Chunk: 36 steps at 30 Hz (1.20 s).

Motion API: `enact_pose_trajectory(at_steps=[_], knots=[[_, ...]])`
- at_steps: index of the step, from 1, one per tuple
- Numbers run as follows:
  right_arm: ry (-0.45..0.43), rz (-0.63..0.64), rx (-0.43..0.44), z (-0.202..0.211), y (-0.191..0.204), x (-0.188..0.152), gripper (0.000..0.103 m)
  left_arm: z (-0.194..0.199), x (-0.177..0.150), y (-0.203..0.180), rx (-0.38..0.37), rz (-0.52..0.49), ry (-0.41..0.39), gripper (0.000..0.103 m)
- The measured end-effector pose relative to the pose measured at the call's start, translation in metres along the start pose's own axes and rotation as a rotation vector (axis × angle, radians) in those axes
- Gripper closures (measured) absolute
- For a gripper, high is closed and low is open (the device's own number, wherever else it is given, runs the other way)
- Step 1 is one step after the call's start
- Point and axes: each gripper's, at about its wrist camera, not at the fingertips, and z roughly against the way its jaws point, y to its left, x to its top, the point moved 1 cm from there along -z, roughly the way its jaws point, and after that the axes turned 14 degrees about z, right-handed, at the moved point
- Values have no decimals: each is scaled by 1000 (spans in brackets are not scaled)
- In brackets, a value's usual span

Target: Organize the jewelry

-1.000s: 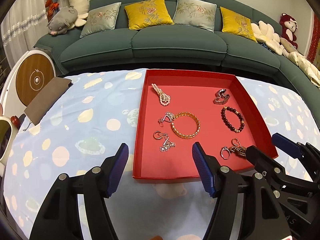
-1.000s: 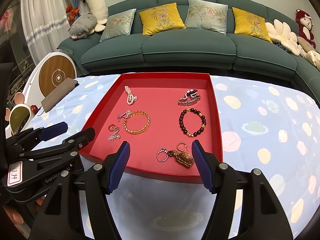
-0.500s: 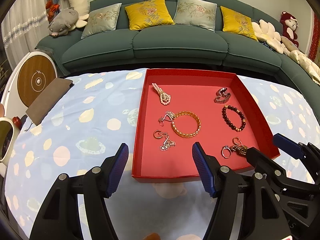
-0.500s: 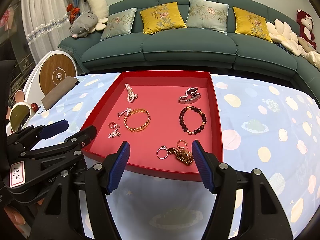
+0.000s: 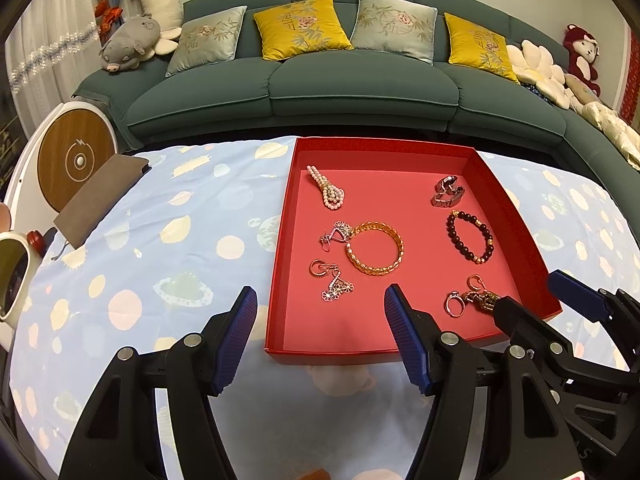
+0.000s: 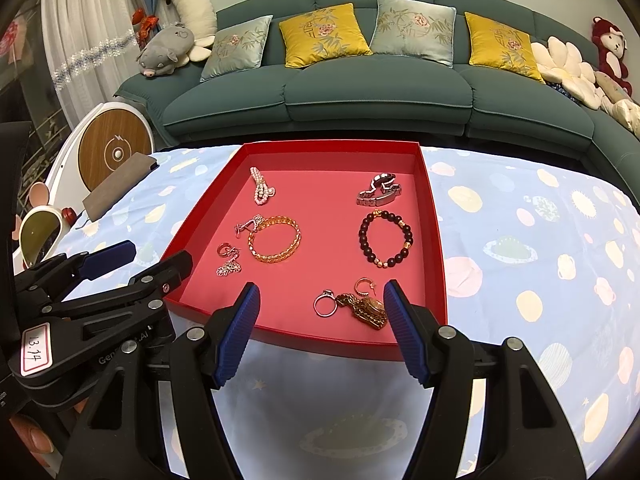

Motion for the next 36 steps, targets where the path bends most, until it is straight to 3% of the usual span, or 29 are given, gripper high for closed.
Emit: enact_pose_trajectory(at_steps=[36], knots=[[3, -6, -5, -2, -3, -4, 41, -2, 1, -2, 5, -11, -10, 39]])
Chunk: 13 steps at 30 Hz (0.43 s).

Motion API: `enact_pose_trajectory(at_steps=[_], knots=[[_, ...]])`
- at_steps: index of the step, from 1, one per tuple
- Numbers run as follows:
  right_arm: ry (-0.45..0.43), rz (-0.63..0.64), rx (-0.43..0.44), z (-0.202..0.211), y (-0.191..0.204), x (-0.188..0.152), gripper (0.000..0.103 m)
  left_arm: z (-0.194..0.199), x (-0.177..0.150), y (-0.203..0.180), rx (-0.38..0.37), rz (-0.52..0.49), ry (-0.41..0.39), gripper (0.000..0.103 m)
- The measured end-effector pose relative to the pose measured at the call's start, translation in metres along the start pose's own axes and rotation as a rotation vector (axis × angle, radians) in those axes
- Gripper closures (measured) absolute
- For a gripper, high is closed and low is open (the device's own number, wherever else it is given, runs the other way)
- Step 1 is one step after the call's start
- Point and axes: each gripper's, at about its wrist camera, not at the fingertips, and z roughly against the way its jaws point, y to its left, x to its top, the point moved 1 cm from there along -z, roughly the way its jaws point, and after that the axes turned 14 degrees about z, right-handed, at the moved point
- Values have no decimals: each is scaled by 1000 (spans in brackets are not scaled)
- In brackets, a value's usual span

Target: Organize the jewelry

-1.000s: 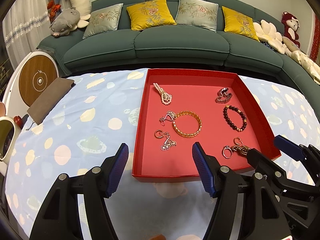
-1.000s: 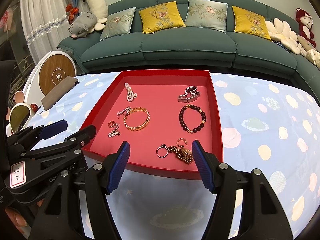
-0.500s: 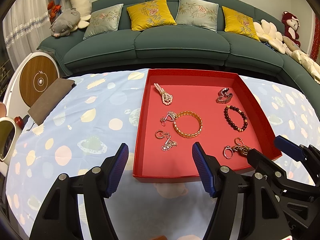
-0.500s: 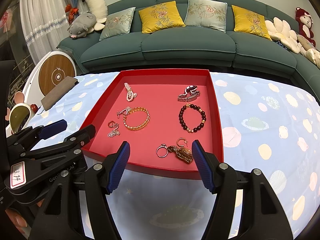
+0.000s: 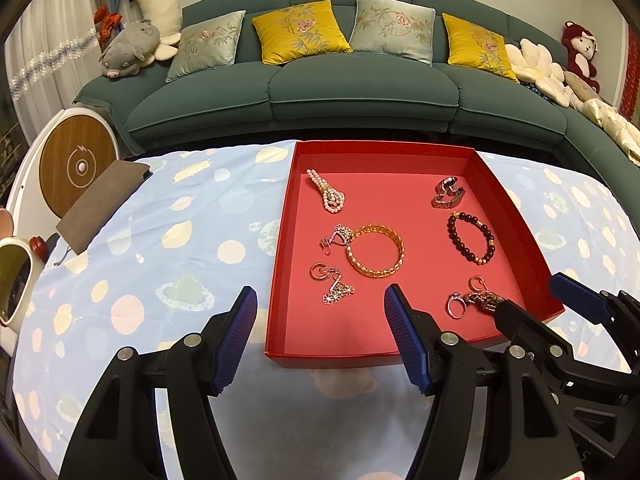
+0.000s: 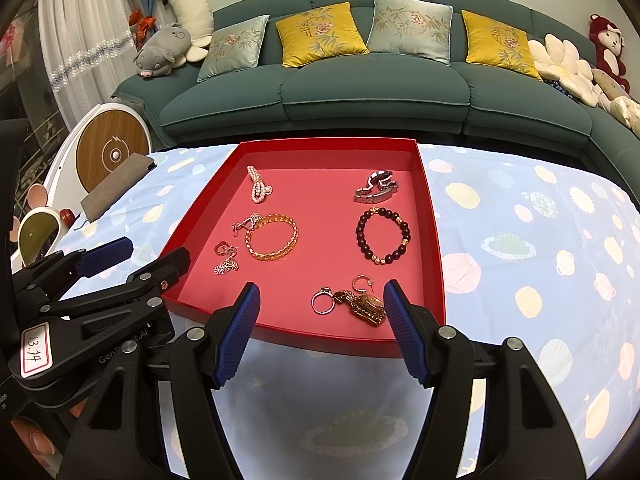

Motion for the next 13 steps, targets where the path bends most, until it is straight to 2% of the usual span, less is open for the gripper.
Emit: enact_pose_trajectory(at_steps=[10, 13], knots=[[6, 0, -11, -1, 2, -1, 41, -1, -1, -1, 14, 6, -2, 40], [7, -4, -23, -1, 1, -1, 37, -1, 0, 0, 12, 11, 0, 40]])
